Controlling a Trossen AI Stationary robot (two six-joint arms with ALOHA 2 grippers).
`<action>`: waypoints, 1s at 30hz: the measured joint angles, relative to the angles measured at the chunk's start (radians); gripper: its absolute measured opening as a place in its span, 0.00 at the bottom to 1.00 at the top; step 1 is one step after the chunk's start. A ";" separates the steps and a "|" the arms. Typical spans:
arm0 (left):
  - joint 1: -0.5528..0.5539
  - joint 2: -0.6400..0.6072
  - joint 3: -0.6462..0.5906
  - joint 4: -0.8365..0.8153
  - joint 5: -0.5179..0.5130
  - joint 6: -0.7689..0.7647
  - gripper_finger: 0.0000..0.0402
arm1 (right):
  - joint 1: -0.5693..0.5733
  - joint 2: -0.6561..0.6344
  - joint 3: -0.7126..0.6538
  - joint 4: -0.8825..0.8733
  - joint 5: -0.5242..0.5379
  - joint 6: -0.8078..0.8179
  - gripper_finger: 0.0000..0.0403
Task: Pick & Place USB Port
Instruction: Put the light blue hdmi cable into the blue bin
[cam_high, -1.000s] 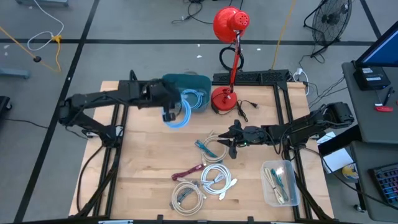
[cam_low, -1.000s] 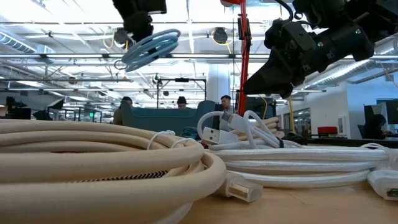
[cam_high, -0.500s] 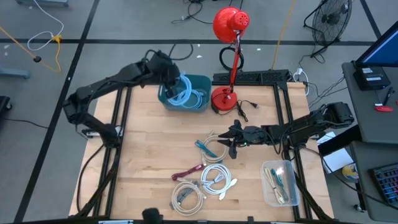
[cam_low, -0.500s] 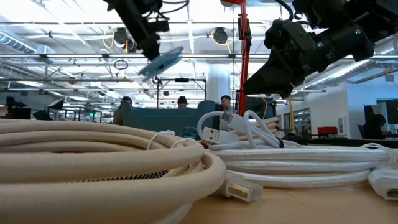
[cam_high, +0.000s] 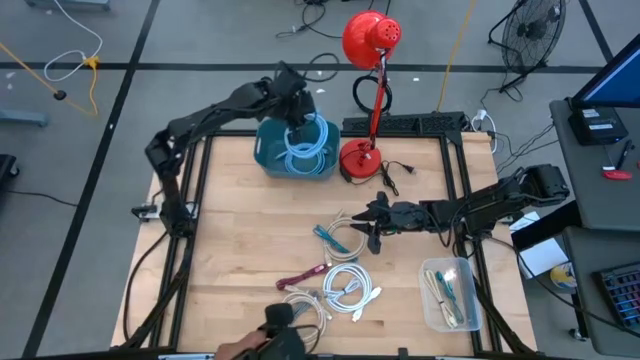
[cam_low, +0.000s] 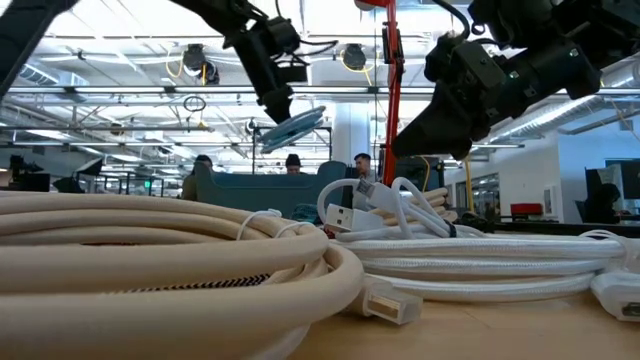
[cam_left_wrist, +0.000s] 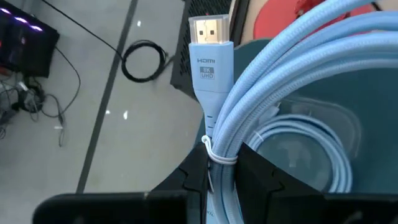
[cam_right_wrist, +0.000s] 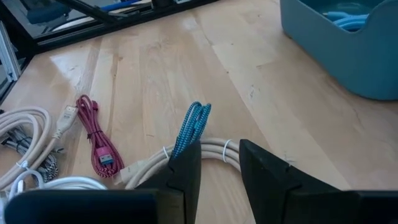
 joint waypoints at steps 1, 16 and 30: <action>0.003 0.015 0.015 -0.015 0.000 0.011 0.13 | 0.000 0.000 0.000 -0.005 0.000 0.002 0.25; 0.018 0.142 0.033 -0.040 0.001 0.052 0.13 | 0.000 0.000 -0.089 0.140 0.003 0.072 0.25; -0.034 0.203 0.030 -0.072 0.009 0.057 0.13 | 0.000 0.000 -0.090 0.142 0.003 0.075 0.25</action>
